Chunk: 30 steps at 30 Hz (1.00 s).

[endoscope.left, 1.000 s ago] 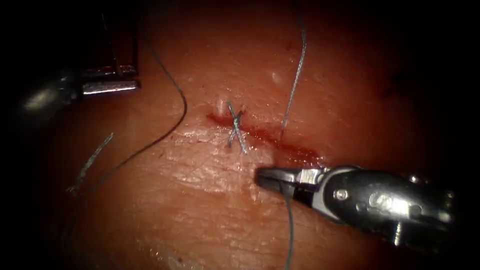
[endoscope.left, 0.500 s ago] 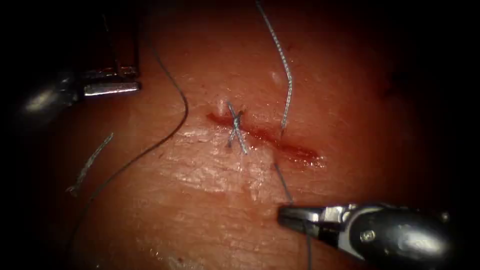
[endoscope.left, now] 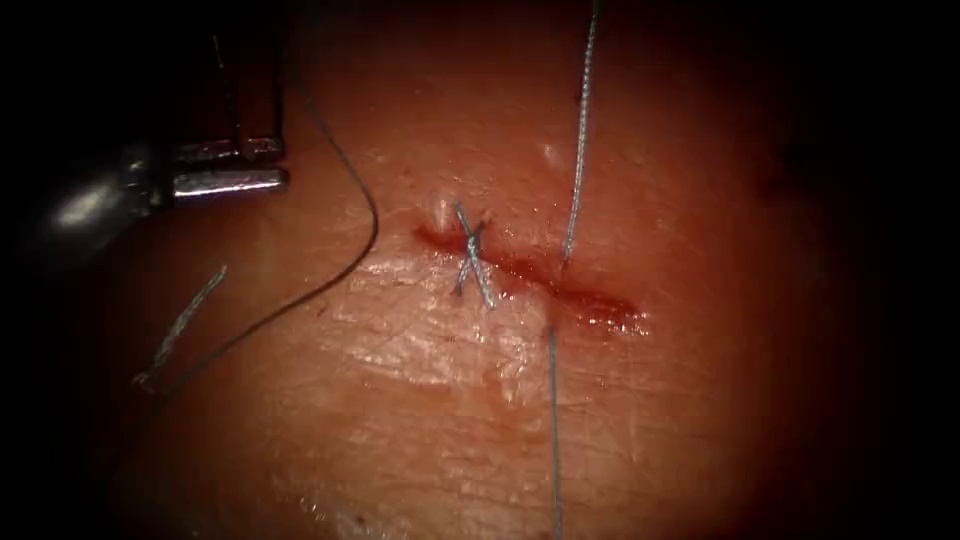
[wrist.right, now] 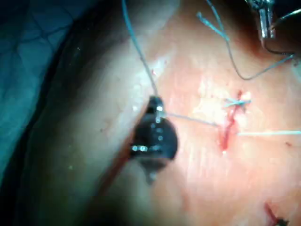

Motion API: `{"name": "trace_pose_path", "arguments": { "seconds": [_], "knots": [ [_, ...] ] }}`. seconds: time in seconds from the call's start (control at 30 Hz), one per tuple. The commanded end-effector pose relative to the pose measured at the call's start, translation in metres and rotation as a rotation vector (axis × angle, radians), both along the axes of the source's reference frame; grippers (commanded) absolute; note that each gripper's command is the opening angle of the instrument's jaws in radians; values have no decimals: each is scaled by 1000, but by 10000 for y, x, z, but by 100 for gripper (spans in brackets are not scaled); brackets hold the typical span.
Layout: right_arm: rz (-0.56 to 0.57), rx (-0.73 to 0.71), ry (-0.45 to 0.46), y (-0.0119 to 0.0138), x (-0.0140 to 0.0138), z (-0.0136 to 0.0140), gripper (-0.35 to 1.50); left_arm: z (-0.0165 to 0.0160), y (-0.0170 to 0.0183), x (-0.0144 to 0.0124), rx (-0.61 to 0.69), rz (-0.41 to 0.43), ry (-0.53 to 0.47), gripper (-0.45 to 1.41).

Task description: Wound Closure

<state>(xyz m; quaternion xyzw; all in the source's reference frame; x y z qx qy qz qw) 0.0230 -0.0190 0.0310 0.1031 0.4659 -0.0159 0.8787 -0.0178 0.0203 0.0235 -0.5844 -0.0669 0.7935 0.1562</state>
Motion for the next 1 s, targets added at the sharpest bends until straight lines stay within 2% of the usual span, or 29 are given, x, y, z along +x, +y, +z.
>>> {"name": "trace_pose_path", "arguments": {
  "seconds": [0.03,0.33,0.43,0.6,0.63,0.67,0.7,0.73,0.77,0.83,1.0],
  "knots": [
    [-5,1,6,-7,10,0,-35,6,3,-5,-2,1,-1,-45],
    [-34,40,28,-15,12,-7,-35,5,2,-5,-2,0,-1,-45],
    [-61,59,54,-23,14,-14,-35,5,2,-5,-2,1,-1,-45],
    [-68,84,146,-26,17,-23,-35,5,2,-5,-2,1,-1,-45],
    [-47,70,156,-24,16,-24,-5,5,2,-5,-2,1,-1,-45],
    [32,21,154,-14,9,-26,76,5,2,-5,-2,1,-1,-45],
    [32,21,154,-14,9,-26,76,5,2,-5,-2,1,-1,-45],
    [69,4,144,-9,5,-27,98,5,2,-5,-2,1,-1,-45],
    [99,-3,133,0,-1,-27,111,5,2,-5,-2,1,-1,-45],
    [133,-8,118,16,-13,-25,126,5,2,-5,-2,1,-1,-45],
    [215,-35,73,59,-45,-18,129,5,2,-4,-2,1,-1,-45]
  ]
}}
